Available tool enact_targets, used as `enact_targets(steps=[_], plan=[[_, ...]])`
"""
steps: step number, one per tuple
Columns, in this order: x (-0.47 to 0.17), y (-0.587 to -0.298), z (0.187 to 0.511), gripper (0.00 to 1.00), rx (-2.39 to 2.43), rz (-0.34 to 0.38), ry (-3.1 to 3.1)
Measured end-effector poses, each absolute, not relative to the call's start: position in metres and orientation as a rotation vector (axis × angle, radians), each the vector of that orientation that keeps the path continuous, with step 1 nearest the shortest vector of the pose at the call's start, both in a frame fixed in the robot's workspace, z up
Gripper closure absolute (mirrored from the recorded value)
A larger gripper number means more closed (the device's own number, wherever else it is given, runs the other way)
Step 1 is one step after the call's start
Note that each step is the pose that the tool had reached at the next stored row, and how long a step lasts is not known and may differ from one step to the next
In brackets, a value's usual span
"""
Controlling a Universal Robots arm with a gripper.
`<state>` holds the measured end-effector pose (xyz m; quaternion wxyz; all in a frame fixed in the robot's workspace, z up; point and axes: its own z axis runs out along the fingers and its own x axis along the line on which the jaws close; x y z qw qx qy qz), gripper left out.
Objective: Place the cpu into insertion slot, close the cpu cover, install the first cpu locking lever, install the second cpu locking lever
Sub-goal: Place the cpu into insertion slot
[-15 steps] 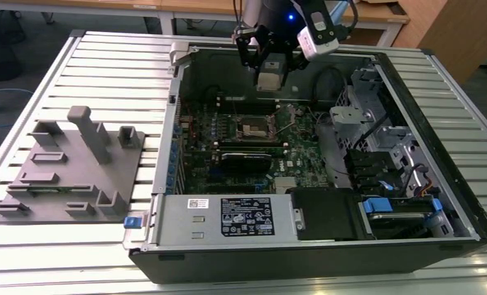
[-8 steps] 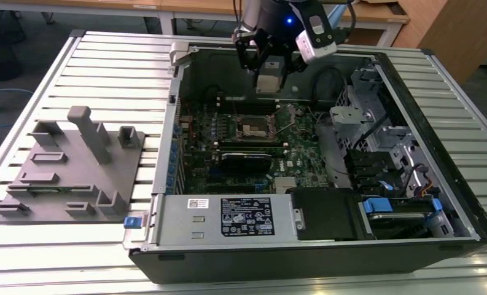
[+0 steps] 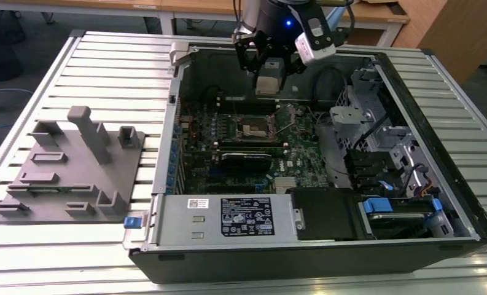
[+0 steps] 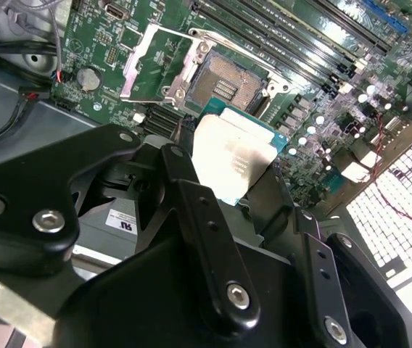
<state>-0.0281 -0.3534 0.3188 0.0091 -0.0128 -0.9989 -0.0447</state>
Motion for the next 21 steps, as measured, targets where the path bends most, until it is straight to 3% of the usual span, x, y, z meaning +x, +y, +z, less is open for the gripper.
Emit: enact_targets(steps=[21], plan=[[-0.0281,-0.3534,0.3149,0.46,-0.04,-0.139,-3.12]])
